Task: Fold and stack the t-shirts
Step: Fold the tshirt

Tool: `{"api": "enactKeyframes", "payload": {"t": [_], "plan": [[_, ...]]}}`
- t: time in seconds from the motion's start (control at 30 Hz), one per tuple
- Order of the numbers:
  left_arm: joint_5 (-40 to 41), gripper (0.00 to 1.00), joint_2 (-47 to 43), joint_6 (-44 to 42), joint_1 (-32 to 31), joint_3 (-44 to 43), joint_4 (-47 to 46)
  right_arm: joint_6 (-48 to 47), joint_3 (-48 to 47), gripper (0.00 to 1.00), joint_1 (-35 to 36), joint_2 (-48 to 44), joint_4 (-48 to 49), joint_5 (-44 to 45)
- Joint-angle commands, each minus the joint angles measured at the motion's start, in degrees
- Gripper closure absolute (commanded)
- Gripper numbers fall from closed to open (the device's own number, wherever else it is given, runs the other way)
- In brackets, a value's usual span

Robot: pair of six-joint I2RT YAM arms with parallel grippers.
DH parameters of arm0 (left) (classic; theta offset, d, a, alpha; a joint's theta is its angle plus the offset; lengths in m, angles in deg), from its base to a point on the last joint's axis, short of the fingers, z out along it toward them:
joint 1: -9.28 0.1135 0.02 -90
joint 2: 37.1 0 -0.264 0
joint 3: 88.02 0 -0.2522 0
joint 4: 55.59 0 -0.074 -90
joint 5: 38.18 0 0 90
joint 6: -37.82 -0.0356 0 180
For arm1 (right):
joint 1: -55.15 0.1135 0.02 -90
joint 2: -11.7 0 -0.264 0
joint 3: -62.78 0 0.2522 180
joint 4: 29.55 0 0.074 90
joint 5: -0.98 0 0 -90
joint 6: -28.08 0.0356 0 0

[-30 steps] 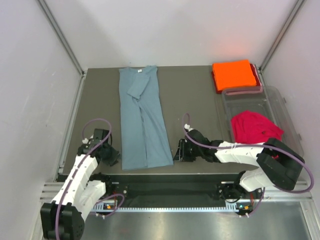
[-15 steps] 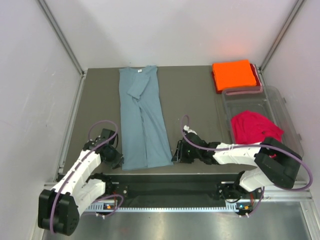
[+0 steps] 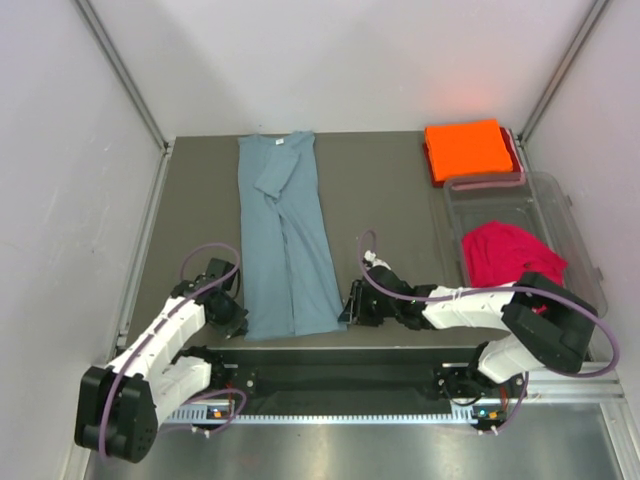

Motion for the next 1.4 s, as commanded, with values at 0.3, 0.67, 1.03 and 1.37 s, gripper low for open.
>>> {"api": "enactKeyframes", "payload": {"t": [0.3, 0.67, 1.03, 1.37], "plan": [[0.1, 1.0, -5.0, -0.8, -0.5, 0.6, -0.6, 0.9, -1.3, 0.94, 2.6, -1.4, -3.3, 1.2], [3.5, 1.0, -5.1, -4.8, -0.5, -9.5, 2.0, -1.6, -8.5, 1.0, 2.5, -2.8, -10.5, 2.4], [4.2, 1.0, 3.9, -8.5, -0.4, -16.4, -8.4, -12.5, -24.3, 1.0, -5.2, 7.0, -17.7, -1.7], [6.9, 1.0, 25.7, -14.9, 1.4, -31.1, -16.0, -24.5, -45.8, 1.0, -15.5, 22.2, -23.5, -6.4]]}}
